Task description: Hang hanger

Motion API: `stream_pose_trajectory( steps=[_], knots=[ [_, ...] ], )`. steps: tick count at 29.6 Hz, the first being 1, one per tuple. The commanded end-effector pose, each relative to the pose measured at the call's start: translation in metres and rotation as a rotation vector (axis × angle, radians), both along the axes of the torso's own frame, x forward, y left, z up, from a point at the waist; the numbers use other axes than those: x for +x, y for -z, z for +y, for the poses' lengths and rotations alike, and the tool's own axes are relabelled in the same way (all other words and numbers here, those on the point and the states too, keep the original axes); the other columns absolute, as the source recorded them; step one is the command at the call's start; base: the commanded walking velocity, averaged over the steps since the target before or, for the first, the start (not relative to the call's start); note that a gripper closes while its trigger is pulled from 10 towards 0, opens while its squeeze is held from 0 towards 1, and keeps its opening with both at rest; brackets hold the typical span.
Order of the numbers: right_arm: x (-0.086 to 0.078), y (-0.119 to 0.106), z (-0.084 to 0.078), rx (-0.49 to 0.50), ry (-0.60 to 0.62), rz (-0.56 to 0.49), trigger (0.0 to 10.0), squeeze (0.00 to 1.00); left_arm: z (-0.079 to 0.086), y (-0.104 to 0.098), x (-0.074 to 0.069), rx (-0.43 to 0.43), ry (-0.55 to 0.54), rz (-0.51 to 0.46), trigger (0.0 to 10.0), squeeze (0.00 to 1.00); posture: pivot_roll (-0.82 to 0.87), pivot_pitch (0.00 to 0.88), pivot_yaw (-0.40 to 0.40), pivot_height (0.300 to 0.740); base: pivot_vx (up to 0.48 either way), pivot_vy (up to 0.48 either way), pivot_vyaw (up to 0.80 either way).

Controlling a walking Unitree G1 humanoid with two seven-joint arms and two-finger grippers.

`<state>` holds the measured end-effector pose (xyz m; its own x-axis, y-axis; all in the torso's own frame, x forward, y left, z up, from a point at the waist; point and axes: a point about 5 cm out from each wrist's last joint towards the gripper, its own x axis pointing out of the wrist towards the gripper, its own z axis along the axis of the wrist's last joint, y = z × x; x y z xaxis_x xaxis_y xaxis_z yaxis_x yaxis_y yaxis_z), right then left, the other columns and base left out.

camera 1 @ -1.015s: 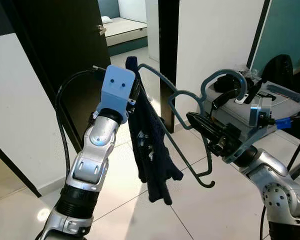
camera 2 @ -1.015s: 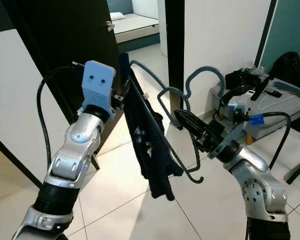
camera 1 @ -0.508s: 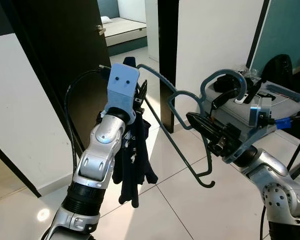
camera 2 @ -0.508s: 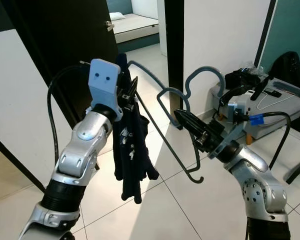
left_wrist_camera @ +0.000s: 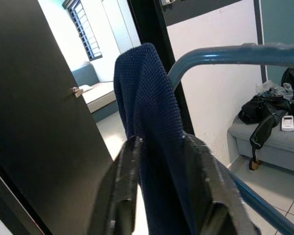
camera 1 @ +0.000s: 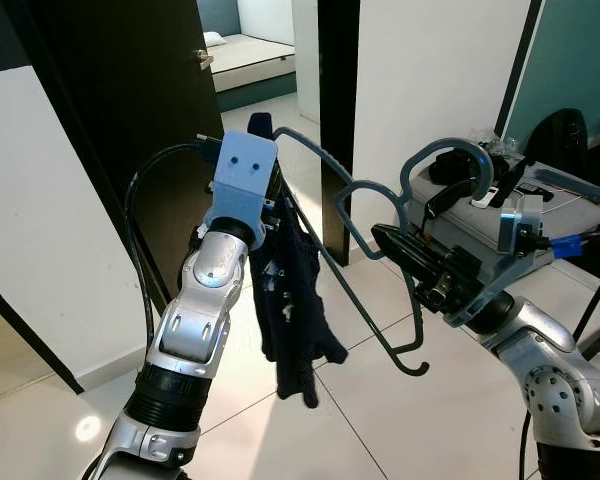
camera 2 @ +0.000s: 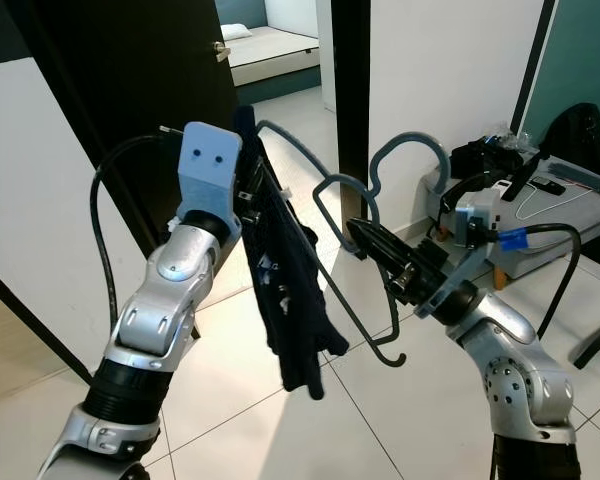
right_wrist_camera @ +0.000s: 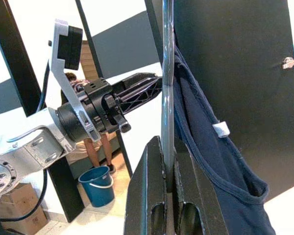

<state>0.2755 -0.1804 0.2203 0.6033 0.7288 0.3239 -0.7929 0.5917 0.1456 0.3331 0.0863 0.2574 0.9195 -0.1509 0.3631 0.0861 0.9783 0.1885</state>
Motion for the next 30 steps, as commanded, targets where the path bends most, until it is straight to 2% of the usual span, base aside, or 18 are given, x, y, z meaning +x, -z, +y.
stream_pose_trajectory(
  steps=[1, 2, 16, 19, 22, 25, 30],
  knots=[
    [-0.005, -0.008, 0.004, 0.015, -0.023, -0.051, 10.0, 0.0, 0.007, 0.003, 0.003, 0.013, -0.027, 0.02, 2.5, 0.0, -0.08, 0.0, 0.105, 0.74, 0.0, 0.0, 0.0],
    [-0.005, -0.007, 0.005, 0.016, -0.023, -0.05, 10.0, 0.0, 0.006, 0.003, 0.003, 0.01, -0.027, 0.023, 1.2, 0.0, -0.08, 0.0, 0.106, 0.74, 0.0, 0.0, 0.0],
    [-0.007, -0.007, 0.005, 0.021, -0.025, -0.049, 10.0, 0.0, 0.005, 0.001, 0.005, 0.002, -0.021, 0.024, 1.3, 0.0, -0.08, 0.0, 0.111, 0.74, 0.0, 0.0, 0.0],
    [-0.007, -0.007, 0.005, 0.017, -0.02, -0.047, 10.0, 0.0, 0.007, -0.001, 0.006, 0.0, -0.024, 0.017, 1.0, 0.0, -0.08, 0.0, 0.111, 0.74, 0.0, 0.0, 0.0],
    [-0.003, -0.002, 0.004, -0.019, 0.016, -0.023, 10.0, 0.0, 0.01, -0.006, 0.007, -0.002, -0.029, 0.002, 0.8, 0.0, -0.08, 0.0, 0.112, 0.74, 0.0, 0.0, 0.0],
    [0.007, 0.015, 0.004, -0.128, 0.101, 0.056, 10.0, 0.0, 0.015, -0.013, 0.007, -0.009, -0.037, -0.022, 0.4, 0.0, -0.08, 0.0, 0.112, 0.74, 0.0, 0.0, 0.0],
    [0.02, 0.03, -0.001, -0.215, 0.208, 0.136, 10.0, 0.0, 0.016, -0.017, 0.006, -0.012, -0.031, -0.042, 0.4, 0.0, -0.08, 0.0, 0.111, 0.74, 0.0, 0.0, 0.0]
  ],
)
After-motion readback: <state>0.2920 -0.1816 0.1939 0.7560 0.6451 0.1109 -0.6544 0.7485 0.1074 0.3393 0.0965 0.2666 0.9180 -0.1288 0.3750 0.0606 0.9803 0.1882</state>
